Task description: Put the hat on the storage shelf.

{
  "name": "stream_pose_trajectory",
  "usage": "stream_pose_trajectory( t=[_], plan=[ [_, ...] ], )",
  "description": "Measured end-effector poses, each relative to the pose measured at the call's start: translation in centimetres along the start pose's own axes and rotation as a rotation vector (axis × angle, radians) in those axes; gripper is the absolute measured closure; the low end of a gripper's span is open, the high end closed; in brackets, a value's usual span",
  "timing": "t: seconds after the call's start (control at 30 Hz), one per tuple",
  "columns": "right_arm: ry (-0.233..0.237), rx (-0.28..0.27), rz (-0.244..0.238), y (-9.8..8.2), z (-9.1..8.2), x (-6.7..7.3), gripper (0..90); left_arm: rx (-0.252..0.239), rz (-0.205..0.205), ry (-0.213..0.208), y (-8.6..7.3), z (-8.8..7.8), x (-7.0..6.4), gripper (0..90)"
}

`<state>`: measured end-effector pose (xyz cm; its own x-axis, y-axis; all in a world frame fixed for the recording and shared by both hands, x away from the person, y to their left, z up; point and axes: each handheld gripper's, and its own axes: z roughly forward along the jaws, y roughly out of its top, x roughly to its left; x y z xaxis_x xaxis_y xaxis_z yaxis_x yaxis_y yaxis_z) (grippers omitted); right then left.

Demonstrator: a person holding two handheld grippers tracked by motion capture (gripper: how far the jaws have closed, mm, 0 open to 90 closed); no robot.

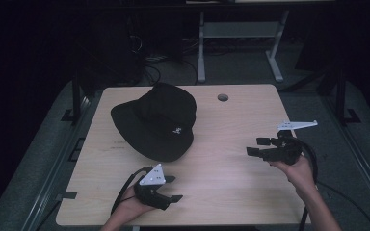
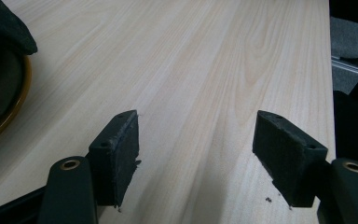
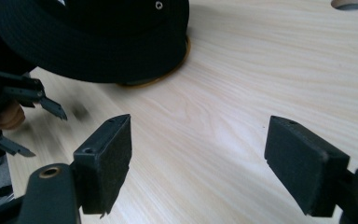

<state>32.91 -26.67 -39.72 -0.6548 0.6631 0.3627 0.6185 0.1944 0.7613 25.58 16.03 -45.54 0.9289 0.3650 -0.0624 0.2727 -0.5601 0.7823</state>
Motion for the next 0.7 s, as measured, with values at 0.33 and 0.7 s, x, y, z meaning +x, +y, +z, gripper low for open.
stream_pose_trajectory(
  t=[0.33, 0.7],
  plan=[
    [0.008, 0.01, 0.017, -2.6, -0.8, 0.0, 21.0, 0.0, -0.004, 0.002, -0.1, 0.1, 0.0, 30.8],
    [-0.013, 0.017, -0.013, -5.7, -1.5, 1.4, 20.0, 0.004, -0.012, 0.001, -0.1, 0.1, 0.2, 30.4]
  ],
)
